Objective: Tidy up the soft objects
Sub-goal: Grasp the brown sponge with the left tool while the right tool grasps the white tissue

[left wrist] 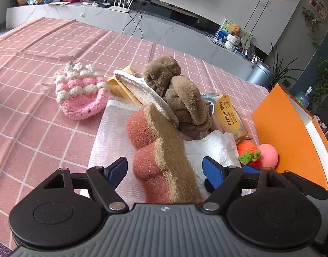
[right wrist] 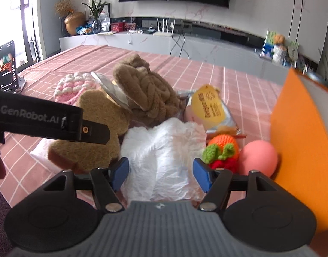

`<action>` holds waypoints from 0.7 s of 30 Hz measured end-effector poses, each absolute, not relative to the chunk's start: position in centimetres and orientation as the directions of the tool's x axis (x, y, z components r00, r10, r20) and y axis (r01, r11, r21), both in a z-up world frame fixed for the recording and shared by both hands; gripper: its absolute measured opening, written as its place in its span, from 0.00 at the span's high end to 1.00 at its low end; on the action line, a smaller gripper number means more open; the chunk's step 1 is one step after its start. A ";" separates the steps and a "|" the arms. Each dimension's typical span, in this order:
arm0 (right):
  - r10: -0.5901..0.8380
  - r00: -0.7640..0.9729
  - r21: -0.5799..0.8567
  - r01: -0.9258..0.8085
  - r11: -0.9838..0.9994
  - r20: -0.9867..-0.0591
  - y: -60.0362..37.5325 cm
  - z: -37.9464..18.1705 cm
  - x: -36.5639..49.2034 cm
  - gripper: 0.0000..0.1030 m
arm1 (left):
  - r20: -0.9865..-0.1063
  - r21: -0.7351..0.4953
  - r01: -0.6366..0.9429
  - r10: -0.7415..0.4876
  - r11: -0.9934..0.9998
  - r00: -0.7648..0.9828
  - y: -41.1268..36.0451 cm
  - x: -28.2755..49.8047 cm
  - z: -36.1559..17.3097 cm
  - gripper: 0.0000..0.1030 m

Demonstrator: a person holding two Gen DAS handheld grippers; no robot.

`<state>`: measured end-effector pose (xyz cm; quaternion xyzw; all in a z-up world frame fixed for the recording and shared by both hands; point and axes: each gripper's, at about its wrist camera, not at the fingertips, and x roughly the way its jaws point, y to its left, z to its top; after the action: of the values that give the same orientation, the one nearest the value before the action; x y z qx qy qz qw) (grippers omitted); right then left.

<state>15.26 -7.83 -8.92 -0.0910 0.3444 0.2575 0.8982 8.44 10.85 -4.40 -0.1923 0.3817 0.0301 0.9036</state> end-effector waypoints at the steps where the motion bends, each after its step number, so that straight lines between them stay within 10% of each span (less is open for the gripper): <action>1: 0.404 0.618 0.032 -0.522 0.852 -0.674 -7.8 -9.2 15.6 0.36 | -0.703 -0.327 -0.200 -0.096 0.924 0.705 10.8 8.6 -4.5 0.14; 8: 0.426 0.599 0.055 -0.536 0.842 -0.678 -7.6 -9.9 15.4 0.45 | -0.700 -0.277 -0.149 -0.093 0.949 0.708 9.1 9.2 -5.0 0.45; 15: 0.442 0.605 0.037 -0.563 0.826 -0.662 -7.5 -9.7 14.6 0.78 | -0.699 -0.233 -0.134 -0.070 0.963 0.711 8.1 9.2 -4.8 0.49; 21: 0.453 0.629 0.029 -0.565 0.825 -0.632 -8.5 -8.4 14.0 0.83 | -0.681 -0.232 -0.139 -0.059 0.963 0.730 8.0 8.6 -4.3 0.51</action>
<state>14.01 -8.55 -8.38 -0.0861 0.3247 0.2831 0.8983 8.57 7.97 -4.31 -0.1350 0.3671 0.0219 0.9201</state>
